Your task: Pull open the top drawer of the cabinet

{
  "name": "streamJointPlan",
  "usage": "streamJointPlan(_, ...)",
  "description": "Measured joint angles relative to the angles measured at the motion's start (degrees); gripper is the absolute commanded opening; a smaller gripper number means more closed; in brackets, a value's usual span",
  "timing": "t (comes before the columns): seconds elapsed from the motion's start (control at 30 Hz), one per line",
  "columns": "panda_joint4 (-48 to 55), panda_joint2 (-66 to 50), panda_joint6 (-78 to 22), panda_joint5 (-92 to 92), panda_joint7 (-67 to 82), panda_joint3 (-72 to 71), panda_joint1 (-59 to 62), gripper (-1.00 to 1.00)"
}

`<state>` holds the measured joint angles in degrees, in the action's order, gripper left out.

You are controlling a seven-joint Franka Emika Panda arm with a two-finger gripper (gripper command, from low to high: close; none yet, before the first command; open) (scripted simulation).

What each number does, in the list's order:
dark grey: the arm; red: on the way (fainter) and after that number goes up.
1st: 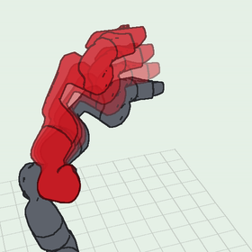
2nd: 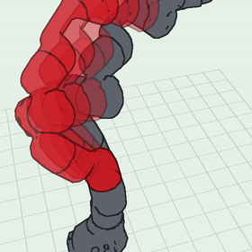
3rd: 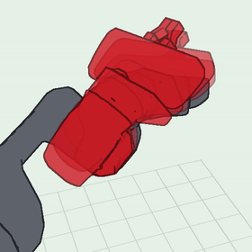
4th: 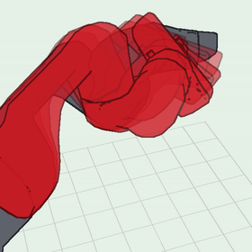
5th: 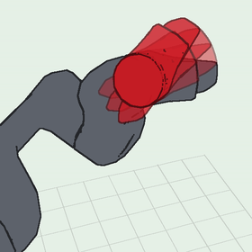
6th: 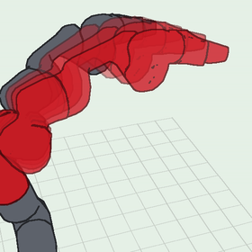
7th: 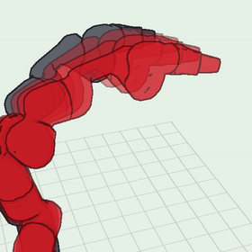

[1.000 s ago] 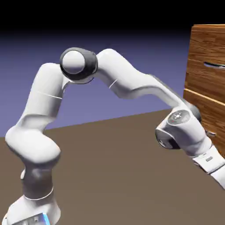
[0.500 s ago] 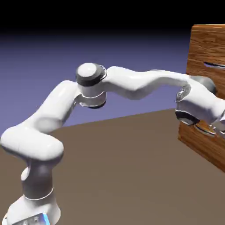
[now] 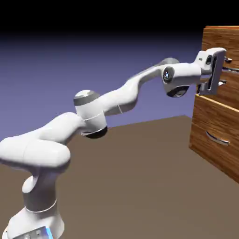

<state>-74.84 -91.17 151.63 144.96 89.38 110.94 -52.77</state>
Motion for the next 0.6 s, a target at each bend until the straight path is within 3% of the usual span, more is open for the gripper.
streamJointPlan(0.33, 20.8, 0.8, 6.2, -5.6, -11.7, 2.5, 13.6, 0.0)
streamJointPlan(0.37, 21.2, 0.8, 6.3, -5.8, -11.9, 2.6, 13.9, -1.0)
streamJointPlan(0.6, 10.8, -0.5, 2.8, -2.0, -6.6, 2.2, 7.5, -1.0)
